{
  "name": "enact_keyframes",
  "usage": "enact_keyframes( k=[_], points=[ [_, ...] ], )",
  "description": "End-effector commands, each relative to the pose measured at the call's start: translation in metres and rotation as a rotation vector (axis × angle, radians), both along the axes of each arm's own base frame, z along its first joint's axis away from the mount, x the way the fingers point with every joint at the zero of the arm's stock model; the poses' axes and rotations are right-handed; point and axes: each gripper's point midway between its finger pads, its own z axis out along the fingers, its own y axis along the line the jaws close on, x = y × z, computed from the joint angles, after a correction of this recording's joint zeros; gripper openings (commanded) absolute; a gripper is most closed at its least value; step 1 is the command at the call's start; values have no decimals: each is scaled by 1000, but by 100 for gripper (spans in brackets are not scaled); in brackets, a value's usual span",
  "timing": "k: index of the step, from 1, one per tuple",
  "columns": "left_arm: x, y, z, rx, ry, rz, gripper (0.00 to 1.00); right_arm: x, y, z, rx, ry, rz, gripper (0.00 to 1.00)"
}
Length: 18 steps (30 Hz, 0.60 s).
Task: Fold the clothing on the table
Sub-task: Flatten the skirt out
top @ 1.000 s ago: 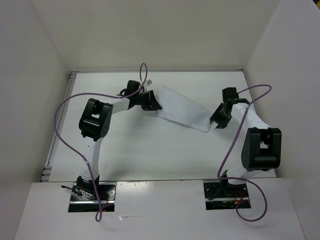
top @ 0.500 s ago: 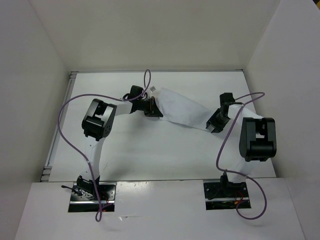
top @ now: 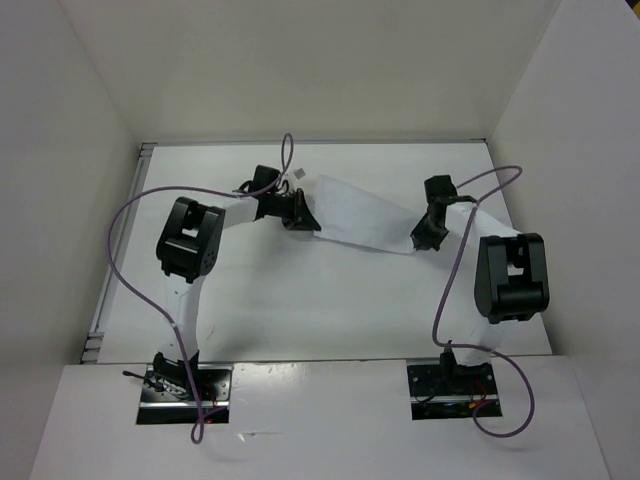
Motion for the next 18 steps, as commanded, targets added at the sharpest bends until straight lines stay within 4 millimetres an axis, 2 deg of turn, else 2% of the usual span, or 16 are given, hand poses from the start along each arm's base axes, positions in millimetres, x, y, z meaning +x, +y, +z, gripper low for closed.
enact_keyframes(
  k=[1, 2, 3, 4, 6, 7, 10, 13, 14, 15, 17, 18],
  points=[
    [27, 5, 121, -95, -230, -29, 0, 47, -6, 115, -108, -314, 14, 0],
    [25, 4, 152, -117, -277, -41, 0, 60, -5, 155, -108, -405, 19, 0],
    [32, 11, 188, -158, -333, -47, 0, 61, -6, 187, -119, -480, 37, 0],
    [28, 16, 220, -179, -387, -54, 0, 66, -6, 225, -122, -564, 41, 0],
    [24, 23, 255, -196, -423, -47, 0, 65, -7, 269, -130, -667, 50, 0],
    [21, 31, 287, -210, -485, -43, 0, 61, -8, 305, -139, -758, 56, 0],
    [11, 43, 319, -216, -546, -27, 0, 49, -7, 347, -145, -865, 75, 0],
    [-7, 46, 331, -222, -578, -29, 0, 35, 1, 357, -112, -911, 121, 0],
    [-11, 47, 318, -216, -548, -27, 0, 30, 4, 355, -101, -917, 133, 0],
    [-21, 49, 322, -218, -555, -27, 0, 25, 9, 338, -76, -885, 162, 0],
    [-37, 50, 318, -231, -542, -54, 0, 6, 14, 340, -50, -909, 188, 0],
    [-54, 52, 313, -240, -517, -61, 0, -3, 25, 329, -14, -893, 230, 0]
  ],
)
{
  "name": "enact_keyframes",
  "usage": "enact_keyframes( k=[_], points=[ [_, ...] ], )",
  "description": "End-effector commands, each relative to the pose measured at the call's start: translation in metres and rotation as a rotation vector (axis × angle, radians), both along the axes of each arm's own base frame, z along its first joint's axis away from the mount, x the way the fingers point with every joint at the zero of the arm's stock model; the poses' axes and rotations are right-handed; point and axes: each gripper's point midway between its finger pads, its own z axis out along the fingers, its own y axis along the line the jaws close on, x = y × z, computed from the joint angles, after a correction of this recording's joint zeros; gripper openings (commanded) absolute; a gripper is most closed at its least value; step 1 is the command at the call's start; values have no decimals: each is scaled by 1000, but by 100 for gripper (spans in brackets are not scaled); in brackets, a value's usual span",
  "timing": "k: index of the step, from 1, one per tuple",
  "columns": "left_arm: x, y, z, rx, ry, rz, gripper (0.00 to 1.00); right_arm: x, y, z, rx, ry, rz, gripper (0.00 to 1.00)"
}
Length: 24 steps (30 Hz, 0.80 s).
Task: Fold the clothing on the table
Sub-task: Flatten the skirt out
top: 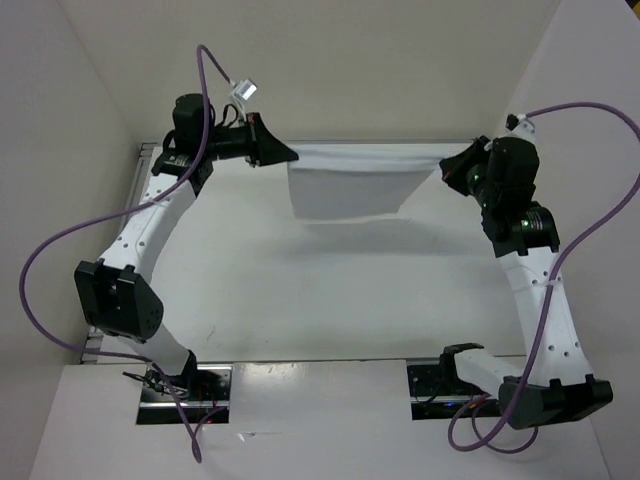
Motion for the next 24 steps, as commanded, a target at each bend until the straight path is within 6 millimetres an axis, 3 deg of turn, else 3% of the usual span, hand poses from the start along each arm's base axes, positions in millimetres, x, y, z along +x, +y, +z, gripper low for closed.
enact_keyframes(
  k=[1, 3, 4, 5, 6, 8, 9, 13, 16, 17, 18, 19, 20, 21, 22, 23, 24],
  points=[
    [-28, 4, -35, 7, 99, -59, 0, -31, 14, -24, -7, 41, 100, 0],
    [-58, 10, -36, 2, 112, -58, 0, -56, 28, -26, 7, 29, 176, 0],
    [-69, 12, -33, -3, 113, -57, 0, -83, 30, -12, 11, -24, 196, 0],
    [-82, 14, -29, -10, 109, -56, 0, -97, 30, -4, 14, -53, 207, 0],
    [-105, 19, -9, -23, 48, -44, 0, -109, 33, 0, 17, -70, 230, 0],
    [-120, 26, -6, -36, 46, 18, 0, -136, 32, 3, 21, -88, 245, 0],
    [-141, 31, 13, -53, -17, 37, 0, -142, 34, 6, 25, -93, 263, 0],
    [-163, 41, 30, -71, -47, 108, 0, -143, 41, 1, 31, -55, 299, 0],
    [-144, 46, 19, -60, -13, 190, 0, -112, 45, -15, 22, -11, 301, 0],
    [-127, 44, 5, -44, 37, 204, 0, -99, 47, -15, 22, -17, 301, 1],
    [-112, 46, -3, -37, 57, 230, 0, -76, 50, -34, 10, 45, 303, 1],
    [-98, 44, -15, -21, 78, 239, 0, -63, 52, -40, 10, 63, 303, 1],
    [-73, 40, -39, 2, 153, 241, 3, -50, 56, -51, 3, 85, 319, 1],
    [-56, 39, -50, 15, 165, 255, 4, -21, 61, -70, 3, 130, 319, 1],
    [-41, 37, -62, 32, 180, 263, 4, -6, 60, -81, -1, 150, 320, 6],
    [-15, 34, -97, 61, 264, 272, 5, 8, 65, -85, 3, 155, 333, 13],
    [6, 37, -100, 71, 249, 301, 10, 27, 61, -88, 4, 144, 318, 23]
  ],
)
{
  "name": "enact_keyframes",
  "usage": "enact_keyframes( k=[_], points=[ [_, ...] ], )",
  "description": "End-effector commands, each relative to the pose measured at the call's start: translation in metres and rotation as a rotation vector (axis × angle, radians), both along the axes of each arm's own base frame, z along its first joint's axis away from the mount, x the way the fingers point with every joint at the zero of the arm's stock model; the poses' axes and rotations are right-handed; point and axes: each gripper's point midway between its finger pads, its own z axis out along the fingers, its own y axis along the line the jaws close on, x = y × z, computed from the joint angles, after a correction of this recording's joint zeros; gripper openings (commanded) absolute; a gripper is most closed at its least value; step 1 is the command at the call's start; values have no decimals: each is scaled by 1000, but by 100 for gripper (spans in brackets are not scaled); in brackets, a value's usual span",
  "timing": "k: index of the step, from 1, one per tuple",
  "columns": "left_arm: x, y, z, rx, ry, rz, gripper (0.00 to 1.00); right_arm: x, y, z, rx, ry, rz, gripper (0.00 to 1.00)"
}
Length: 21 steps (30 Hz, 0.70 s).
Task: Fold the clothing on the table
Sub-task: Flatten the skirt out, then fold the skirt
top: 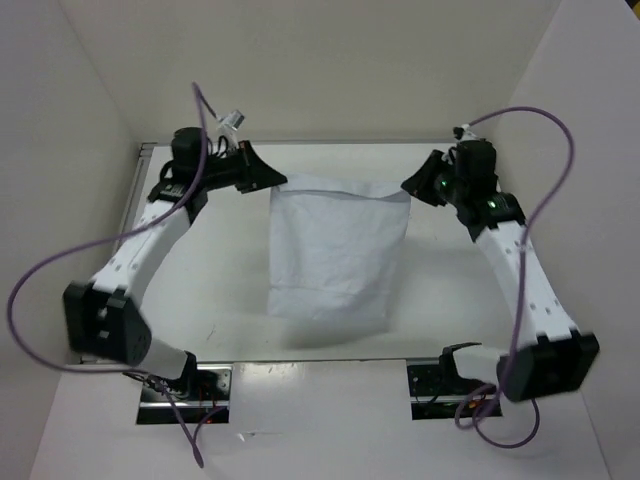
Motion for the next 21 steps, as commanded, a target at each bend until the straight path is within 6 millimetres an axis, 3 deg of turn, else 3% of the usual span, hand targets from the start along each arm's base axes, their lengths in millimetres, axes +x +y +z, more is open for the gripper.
enact_keyframes(
  k=[1, 2, 3, 4, 5, 7, 9, 10, 12, 13, 15, 16, 18, 19, 21],
  points=[
    [78, 13, -66, 58, 128, 120, 16, 68, -3, -25, -32, -12, -3, 27],
    [103, 13, -99, 59, 202, 126, 21, 80, -2, -30, -32, -7, -3, 27],
    [125, 15, -86, 30, 160, 131, 29, 94, -6, -31, -31, -16, -17, 31],
    [137, 20, -87, -17, 194, 121, 40, 106, -6, -49, -43, 22, -12, 36],
    [153, 21, -111, -35, 252, 115, 43, 114, -5, -37, -49, -6, -9, 42],
    [171, 23, -111, -74, 265, 121, 49, 115, -5, -37, -60, 4, -3, 44],
    [171, 23, -111, -74, 265, 122, 54, 106, 2, -36, -81, 5, 10, 53],
    [165, 24, -108, -67, 254, 119, 56, 96, 3, -46, -94, 43, 8, 53],
    [146, 25, -132, -38, 301, 104, 56, 78, 4, -46, -114, 58, 1, 55],
    [133, 18, -130, -26, 288, 84, 56, 62, 5, -66, -120, 131, 1, 55],
    [96, 4, -166, 38, 359, 28, 56, 38, 7, -74, -92, 186, -9, 55],
    [78, 1, -171, 68, 387, 18, 56, 18, 4, -100, -91, 279, -19, 55],
    [50, -8, -188, 123, 414, -16, 56, -5, 0, -105, -50, 317, -63, 55],
    [27, -7, -200, 139, 454, -16, 56, -19, -4, -123, -54, 370, -84, 55],
    [4, -6, -214, 192, 493, 3, 56, -45, -9, -136, -29, 437, -131, 55]
  ],
)
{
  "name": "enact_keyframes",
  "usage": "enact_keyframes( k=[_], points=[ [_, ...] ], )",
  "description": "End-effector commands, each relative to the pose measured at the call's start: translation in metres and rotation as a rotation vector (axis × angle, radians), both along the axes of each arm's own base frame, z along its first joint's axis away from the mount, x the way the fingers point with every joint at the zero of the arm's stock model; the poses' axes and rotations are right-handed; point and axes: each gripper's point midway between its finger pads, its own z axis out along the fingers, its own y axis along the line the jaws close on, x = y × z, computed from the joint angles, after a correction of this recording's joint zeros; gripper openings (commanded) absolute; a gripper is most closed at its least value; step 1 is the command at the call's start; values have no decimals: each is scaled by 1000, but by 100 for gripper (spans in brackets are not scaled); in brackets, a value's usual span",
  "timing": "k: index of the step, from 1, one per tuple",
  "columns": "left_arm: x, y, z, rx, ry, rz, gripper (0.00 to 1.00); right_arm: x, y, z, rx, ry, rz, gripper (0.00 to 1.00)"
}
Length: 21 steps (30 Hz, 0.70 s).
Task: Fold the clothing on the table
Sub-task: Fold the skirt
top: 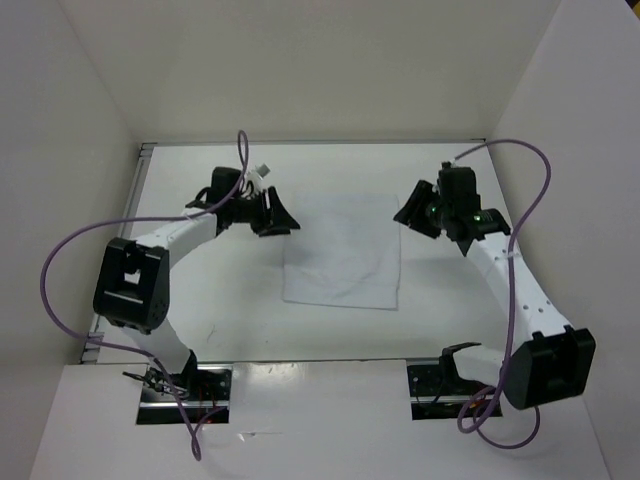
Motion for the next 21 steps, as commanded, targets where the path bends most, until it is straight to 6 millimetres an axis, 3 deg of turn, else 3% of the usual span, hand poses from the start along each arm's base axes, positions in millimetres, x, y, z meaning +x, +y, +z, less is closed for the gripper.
enact_keyframes(
  k=[1, 2, 3, 6, 9, 18, 21],
  points=[
    [-50, 9, -22, 104, 54, -12, 56, -50, -13, -44, 12, 214, -115, 55],
    [-56, 12, -28, 153, 51, 7, 56, -56, -12, -44, 33, 214, -120, 55],
    [-62, 18, -23, 169, 33, 28, 56, -68, -11, -60, 51, 271, -141, 55],
    [-84, 26, -36, 232, 52, 66, 55, -87, -10, -82, 74, 347, -158, 55],
    [-96, 27, -49, 259, 90, 91, 54, -99, -8, -90, 98, 401, -176, 55],
    [-106, 27, -110, 361, 239, 140, 46, -104, -6, -101, 92, 442, -179, 55],
    [-118, 24, -128, 416, 299, 120, 46, -106, -7, -102, 89, 451, -179, 55]
  ],
)
